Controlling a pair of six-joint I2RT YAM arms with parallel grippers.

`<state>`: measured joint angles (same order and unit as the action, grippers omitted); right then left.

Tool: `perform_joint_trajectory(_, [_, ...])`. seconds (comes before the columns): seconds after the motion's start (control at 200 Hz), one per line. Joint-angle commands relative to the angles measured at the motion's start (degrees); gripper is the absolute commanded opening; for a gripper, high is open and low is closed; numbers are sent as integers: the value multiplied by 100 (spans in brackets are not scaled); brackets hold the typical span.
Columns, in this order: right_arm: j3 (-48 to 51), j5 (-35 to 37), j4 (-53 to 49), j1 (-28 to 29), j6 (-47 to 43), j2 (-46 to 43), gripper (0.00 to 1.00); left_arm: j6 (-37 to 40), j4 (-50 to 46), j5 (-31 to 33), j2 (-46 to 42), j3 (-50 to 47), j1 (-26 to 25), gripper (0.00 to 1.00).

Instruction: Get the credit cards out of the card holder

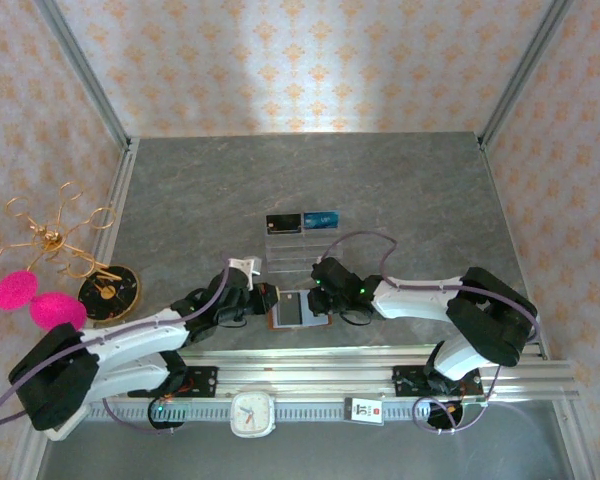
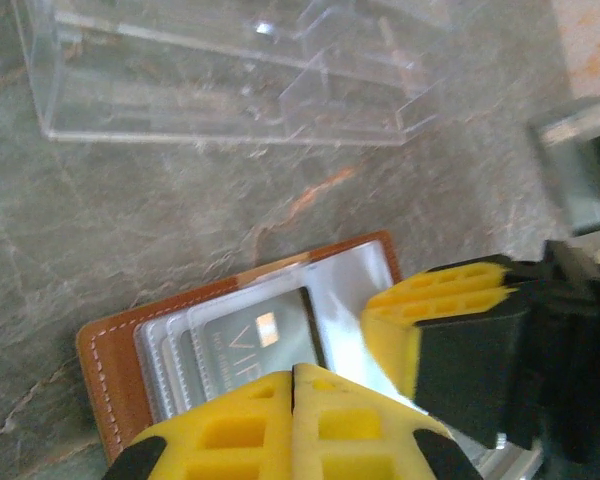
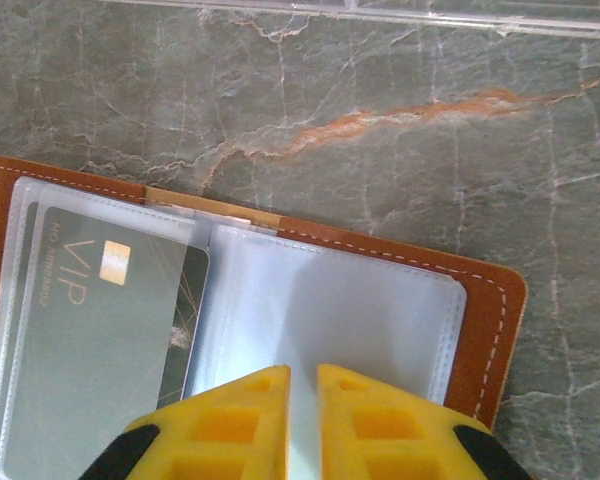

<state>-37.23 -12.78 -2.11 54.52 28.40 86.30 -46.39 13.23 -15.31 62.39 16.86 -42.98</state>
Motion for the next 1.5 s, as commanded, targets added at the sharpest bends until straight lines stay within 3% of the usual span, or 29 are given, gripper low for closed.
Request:
perform_joint_trajectory(0.0, [-127,-118,-67,-30,-80,-31,15,31,374,-235,439,-156,0,0])
perform_joint_trajectory(0.135, [-170,-533,82,-56,-52,-32,18,13,486,-335,815,-233,0,0])
perform_joint_trajectory(0.365, [-242,-1122,226,-328,245,-213,24,121,-62,-189,682,-131,-16,0])
perform_joint_trajectory(0.566, [-631,-834,-311,-330,78,-487,24,183,-531,94,-165,44,-14,0])
perform_joint_trajectory(0.651, [-645,-1092,-173,-328,158,-493,24,243,-516,74,-315,180,-9,0])
perform_joint_trajectory(0.871, [-438,-1810,623,-329,627,29,21,161,157,-381,410,123,-49,0])
perform_joint_trajectory(1.497, [-192,-1297,352,-363,930,531,18,341,-135,-297,1119,-60,-59,0])
